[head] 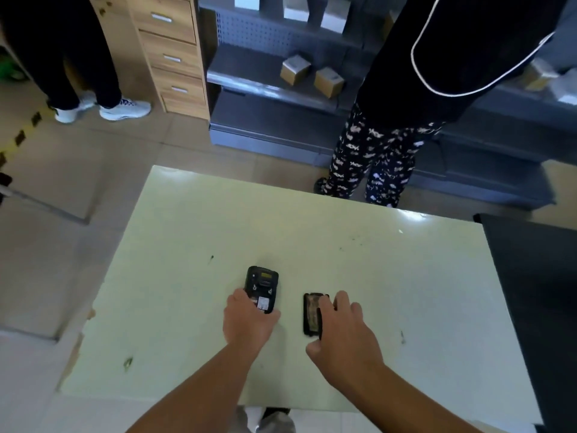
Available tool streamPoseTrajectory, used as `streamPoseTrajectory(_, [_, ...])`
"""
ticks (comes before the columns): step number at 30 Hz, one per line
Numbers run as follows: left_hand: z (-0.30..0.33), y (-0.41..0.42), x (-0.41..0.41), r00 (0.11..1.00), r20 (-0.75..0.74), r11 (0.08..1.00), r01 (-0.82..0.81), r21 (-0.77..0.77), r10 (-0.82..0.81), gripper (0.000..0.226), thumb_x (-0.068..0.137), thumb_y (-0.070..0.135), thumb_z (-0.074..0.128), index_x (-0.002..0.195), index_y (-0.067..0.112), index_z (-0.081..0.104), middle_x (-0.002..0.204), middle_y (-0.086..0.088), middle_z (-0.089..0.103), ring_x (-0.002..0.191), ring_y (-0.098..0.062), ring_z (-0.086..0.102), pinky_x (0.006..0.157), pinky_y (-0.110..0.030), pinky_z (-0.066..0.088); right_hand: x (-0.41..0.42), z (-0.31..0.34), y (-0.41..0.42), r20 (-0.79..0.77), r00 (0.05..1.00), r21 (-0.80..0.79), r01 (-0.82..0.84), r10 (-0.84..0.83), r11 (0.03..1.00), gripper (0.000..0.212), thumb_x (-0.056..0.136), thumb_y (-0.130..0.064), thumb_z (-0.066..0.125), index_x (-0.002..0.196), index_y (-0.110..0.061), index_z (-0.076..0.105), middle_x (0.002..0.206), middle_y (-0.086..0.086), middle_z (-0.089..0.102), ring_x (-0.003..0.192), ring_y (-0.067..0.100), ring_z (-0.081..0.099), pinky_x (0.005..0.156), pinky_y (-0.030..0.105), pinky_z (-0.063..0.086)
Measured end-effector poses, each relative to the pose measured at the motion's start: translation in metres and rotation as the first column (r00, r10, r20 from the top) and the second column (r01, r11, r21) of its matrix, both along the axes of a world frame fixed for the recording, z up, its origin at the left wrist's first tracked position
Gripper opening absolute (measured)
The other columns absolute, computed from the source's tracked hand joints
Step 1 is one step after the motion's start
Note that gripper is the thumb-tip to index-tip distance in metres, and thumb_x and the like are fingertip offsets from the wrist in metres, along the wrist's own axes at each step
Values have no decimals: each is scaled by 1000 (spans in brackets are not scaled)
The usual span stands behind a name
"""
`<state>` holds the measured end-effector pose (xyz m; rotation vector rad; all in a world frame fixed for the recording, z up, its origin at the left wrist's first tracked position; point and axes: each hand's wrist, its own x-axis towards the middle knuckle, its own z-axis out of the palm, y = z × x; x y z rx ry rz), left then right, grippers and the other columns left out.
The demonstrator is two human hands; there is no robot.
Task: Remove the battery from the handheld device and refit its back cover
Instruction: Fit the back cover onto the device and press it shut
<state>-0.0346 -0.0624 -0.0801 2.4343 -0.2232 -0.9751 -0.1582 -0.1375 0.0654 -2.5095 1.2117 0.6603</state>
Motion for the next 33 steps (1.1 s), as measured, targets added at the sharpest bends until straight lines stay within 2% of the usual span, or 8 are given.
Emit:
streamPoseTrajectory(4, [19,20,19,926,-362,932,-216,-290,102,60,61,30,96,105,18,57,101,-6,74,87,-22,74,75,-42,64,2,15,-1,41,999,-40,-24,25,999,52,87,-32,63,130,-21,37,132,4,35,113,24,40,69,30,51])
streamPoseTrajectory(10, [93,17,13,774,-620,744,-338,-576,-129,51,87,14,80,131,15,54,118,-10,78,105,-34,75,91,-54,60,7,43,-7,134,988,-121,-55,72,991,49,88,-34,63,129,-21,38,132,3,35,116,24,40,72,31,50])
streamPoseTrajectory(13, [125,4,3,599,-794,633,-576,-517,-103,38,99,38,62,129,15,64,120,-17,76,115,-39,70,104,-61,50,8,54,-10,161,983,-155,-65,91,986,47,88,-36,62,128,-24,38,131,1,36,115,22,40,68,29,47])
streamPoseTrajectory(14, [134,0,1,531,-842,622,-631,-465,-91,52,99,54,51,124,13,70,116,-16,76,113,-37,72,107,-60,48,8,58,-11,171,980,-160,-71,99,985,47,88,-37,62,127,-25,39,130,1,37,114,22,41,68,29,47])
streamPoseTrajectory(17, [140,-8,-7,479,-875,618,-668,-415,-70,88,95,75,23,114,11,79,113,-16,77,100,-32,74,106,-52,46,8,75,-18,210,969,-155,-98,130,983,48,83,-34,63,124,-25,41,126,0,38,113,21,41,72,31,52])
streamPoseTrajectory(23, [147,-17,-21,464,-882,576,-701,-421,-80,71,103,64,24,121,17,74,110,-10,79,94,-23,78,78,-36,56,10,96,-4,292,940,-110,-151,177,982,55,79,-35,63,128,-25,41,121,-2,42,109,21,43,74,35,53])
streamPoseTrajectory(29, [142,-23,-32,418,-903,535,-743,-403,-100,70,101,63,34,108,12,81,107,-14,77,95,-27,76,91,-39,52,8,90,11,349,904,-163,-199,245,966,43,86,-36,55,127,-25,46,128,-5,53,113,18,47,80,32,53])
streamPoseTrajectory(33, [143,-25,-33,392,-916,540,-753,-375,-90,71,102,62,32,125,9,73,110,-15,77,95,-28,76,88,-39,54,0,86,4,367,876,-231,-238,312,943,37,95,-42,47,127,-24,54,134,-7,52,119,16,44,82,31,53])
